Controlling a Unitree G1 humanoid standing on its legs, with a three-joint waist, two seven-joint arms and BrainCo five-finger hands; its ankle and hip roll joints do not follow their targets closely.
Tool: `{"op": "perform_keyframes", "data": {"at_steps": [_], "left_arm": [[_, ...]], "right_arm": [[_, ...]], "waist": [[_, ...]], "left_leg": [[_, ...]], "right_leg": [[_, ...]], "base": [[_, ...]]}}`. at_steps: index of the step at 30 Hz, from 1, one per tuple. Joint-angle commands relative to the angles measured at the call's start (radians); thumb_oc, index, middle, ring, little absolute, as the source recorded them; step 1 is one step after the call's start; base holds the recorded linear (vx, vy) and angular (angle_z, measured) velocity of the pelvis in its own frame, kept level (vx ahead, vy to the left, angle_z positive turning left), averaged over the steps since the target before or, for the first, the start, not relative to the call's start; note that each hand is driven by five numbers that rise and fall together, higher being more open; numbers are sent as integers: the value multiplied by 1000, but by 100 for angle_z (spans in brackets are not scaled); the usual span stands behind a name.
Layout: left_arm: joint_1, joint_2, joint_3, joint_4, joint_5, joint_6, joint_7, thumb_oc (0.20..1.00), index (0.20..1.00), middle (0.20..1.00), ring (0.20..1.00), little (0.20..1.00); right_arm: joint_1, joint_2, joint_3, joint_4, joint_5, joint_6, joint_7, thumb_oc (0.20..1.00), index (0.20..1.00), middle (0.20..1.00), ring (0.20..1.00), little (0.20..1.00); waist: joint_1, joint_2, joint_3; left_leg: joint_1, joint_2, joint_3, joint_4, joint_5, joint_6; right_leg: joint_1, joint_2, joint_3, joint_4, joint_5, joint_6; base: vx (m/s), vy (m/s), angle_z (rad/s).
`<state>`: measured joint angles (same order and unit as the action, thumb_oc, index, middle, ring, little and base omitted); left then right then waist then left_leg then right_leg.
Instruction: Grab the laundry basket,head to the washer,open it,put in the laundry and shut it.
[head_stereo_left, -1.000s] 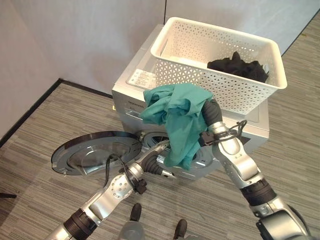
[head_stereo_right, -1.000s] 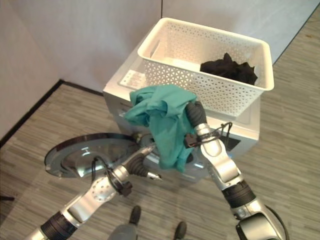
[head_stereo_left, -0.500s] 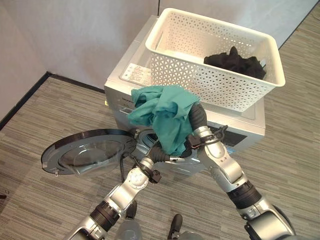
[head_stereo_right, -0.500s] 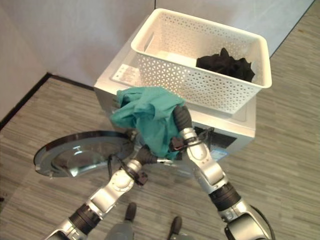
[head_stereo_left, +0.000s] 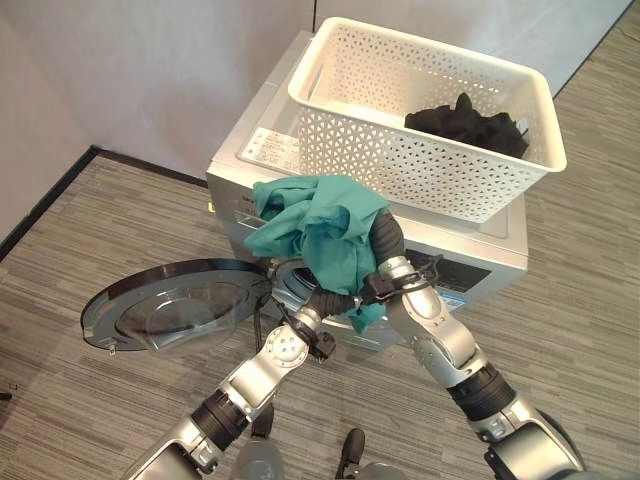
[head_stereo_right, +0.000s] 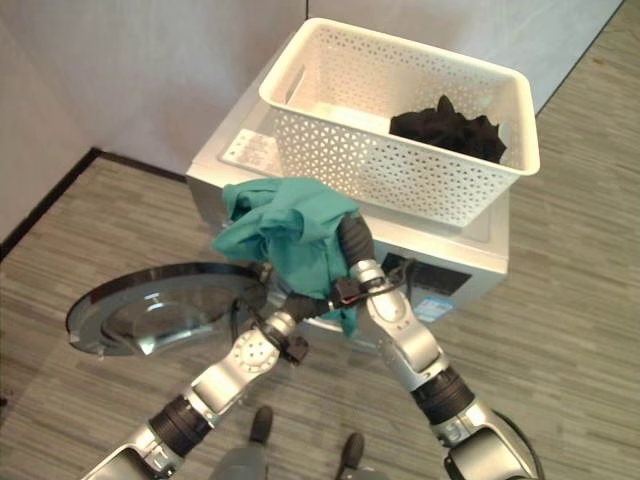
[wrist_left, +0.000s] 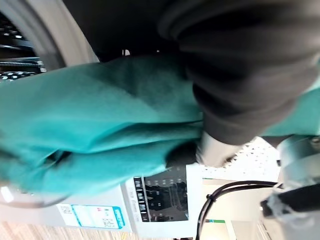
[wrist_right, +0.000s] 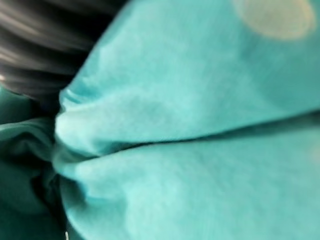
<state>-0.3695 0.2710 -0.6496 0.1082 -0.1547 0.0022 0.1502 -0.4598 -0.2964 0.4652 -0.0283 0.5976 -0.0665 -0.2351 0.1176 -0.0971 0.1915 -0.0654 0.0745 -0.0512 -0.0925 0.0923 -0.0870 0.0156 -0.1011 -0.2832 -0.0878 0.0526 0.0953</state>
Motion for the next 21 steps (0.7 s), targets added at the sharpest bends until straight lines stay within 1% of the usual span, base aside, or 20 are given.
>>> {"op": "perform_keyframes", "data": {"at_steps": [1,3,12,13,14,15,18,19,20,21], "left_arm": [[-72,-28,3,12,63,-70,19,200,200,200,200,200],[-78,-19,11,6,78,-81,32,200,200,200,200,200],[-44,1,35,-12,80,-104,29,200,200,200,200,200],[-20,9,49,-13,75,-111,32,200,200,200,200,200],[-19,9,49,-13,75,-111,32,200,200,200,200,200],[-11,12,53,-12,71,-112,31,200,200,200,200,200],[40,27,85,-15,42,-116,21,200,200,200,200,200],[72,36,104,-23,21,-119,9,200,200,200,200,200],[73,37,104,-24,21,-119,8,200,200,200,200,200],[105,47,125,-26,5,-120,-4,200,200,200,200,200]], "right_arm": [[-19,13,-36,-61,20,-78,27,200,200,200,200,200],[-5,8,-41,-56,16,-82,30,200,200,200,200,200],[35,-11,-52,-48,4,-81,45,200,200,200,200,200],[60,-28,-60,-45,-11,-76,50,667,667,667,667,667],[61,-28,-60,-46,-11,-76,50,667,667,667,667,667],[66,-33,-61,-46,-13,-74,57,1000,1000,1000,1000,1000],[113,-79,-73,-45,-58,-54,86,1000,1000,1000,1000,1000],[149,-111,-90,-50,-86,-44,106,1000,1000,1000,1000,1000],[151,-111,-90,-51,-86,-44,106,1000,1000,1000,1000,1000],[194,-139,-109,-63,-115,-37,130,1000,1000,1000,1000,1000]], "waist": [[-19,-4,-48],[-21,-4,-50],[-28,-4,-56],[-30,-3,-57],[-30,-3,-58],[-30,-3,-58],[-33,-5,-60],[-34,-6,-60],[-34,-5,-61],[-35,-6,-61]], "left_leg": [[-39,7,7,5,-44,8],[-36,7,11,5,-46,8],[-30,5,19,5,-51,10],[-27,4,21,5,-53,10],[-27,3,21,5,-53,10],[-27,3,21,5,-53,11],[-25,0,23,5,-55,12],[-24,-1,24,5,-56,12],[-24,-1,24,5,-56,12],[-24,-2,23,5,-57,13]], "right_leg": [[42,-22,-7,48,-110,27],[44,-23,-6,47,-110,28],[49,-27,-2,43,-108,30],[51,-28,-4,43,-107,31],[52,-28,-4,43,-107,31],[52,-29,-4,43,-107,31],[52,-31,-2,43,-106,32],[53,-32,-4,44,-106,33],[53,-32,-4,44,-106,33],[54,-33,-6,44,-106,34]], "base": [[0,0,0],[0,0,0],[-1,3,-1],[0,0,0],[0,0,0],[0,0,0],[0,0,0],[0,0,0],[0,0,0],[0,0,0]]}}
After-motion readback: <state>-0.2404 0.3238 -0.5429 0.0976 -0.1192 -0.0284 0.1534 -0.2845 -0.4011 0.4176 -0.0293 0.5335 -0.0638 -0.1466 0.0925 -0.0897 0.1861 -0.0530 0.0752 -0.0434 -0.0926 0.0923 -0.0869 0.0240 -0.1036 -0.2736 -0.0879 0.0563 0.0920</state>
